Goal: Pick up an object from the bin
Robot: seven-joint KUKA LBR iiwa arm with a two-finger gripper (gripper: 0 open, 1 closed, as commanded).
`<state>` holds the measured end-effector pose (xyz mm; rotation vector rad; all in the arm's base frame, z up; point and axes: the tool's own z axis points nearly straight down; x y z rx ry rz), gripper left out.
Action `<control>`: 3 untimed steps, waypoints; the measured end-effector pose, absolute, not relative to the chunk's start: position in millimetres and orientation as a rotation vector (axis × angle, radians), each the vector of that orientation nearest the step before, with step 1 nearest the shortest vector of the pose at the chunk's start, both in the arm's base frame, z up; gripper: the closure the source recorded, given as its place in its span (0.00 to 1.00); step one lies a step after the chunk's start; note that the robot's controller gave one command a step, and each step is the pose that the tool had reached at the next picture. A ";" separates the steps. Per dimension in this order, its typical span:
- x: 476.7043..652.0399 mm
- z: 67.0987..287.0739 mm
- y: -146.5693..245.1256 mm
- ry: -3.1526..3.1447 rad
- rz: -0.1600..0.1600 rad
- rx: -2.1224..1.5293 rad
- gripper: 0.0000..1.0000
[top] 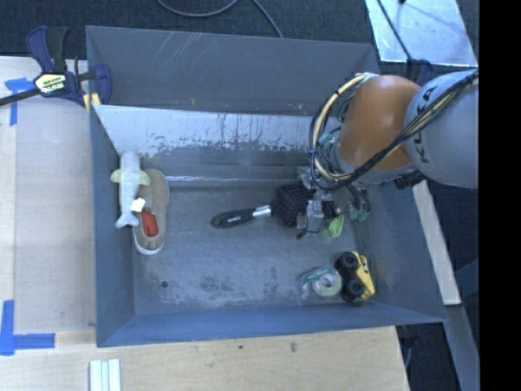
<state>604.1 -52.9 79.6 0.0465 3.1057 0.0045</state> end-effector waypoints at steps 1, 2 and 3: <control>604.4 80.9 -52.9 3.104 0.004 0.047 1.00; 603.7 88.3 -52.8 3.106 0.005 0.047 1.00; 602.1 103.5 -52.6 3.109 0.006 0.048 1.00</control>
Offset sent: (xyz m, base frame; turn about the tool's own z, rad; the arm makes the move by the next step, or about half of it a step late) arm -0.0001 0.0000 0.0589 0.0000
